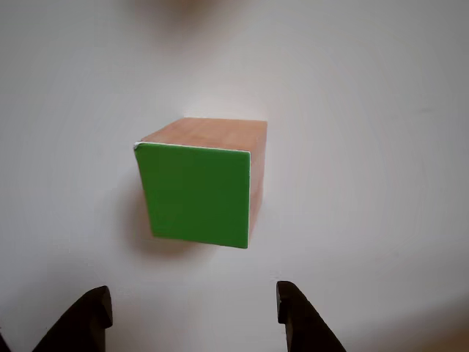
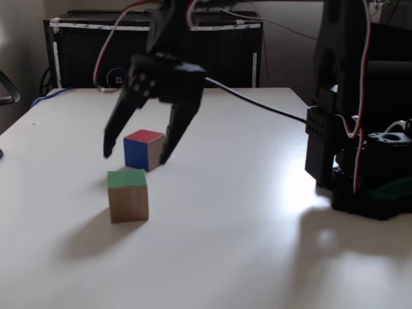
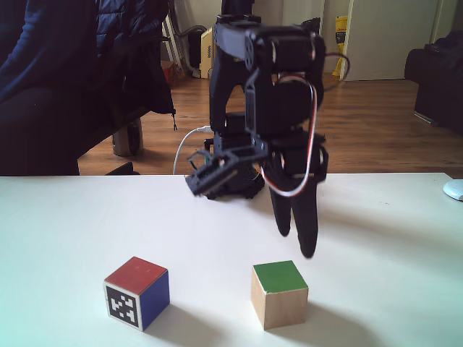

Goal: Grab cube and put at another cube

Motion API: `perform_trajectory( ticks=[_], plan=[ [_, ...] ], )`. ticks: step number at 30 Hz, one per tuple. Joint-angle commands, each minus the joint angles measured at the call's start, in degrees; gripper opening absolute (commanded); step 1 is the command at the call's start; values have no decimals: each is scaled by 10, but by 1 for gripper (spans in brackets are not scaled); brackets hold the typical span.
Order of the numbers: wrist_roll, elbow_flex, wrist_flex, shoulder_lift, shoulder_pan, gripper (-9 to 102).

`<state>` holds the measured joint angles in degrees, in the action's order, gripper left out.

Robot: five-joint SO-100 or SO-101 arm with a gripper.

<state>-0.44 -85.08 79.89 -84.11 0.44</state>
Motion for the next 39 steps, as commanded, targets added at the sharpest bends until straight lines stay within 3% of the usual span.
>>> perform_trajectory(
  ticks=[1, 19, 39],
  plan=[
    [6, 55, 14, 38, -5, 36],
    [15, 200, 79, 185, 6, 39],
    [20, 255, 80, 279, 4, 38]
  ],
)
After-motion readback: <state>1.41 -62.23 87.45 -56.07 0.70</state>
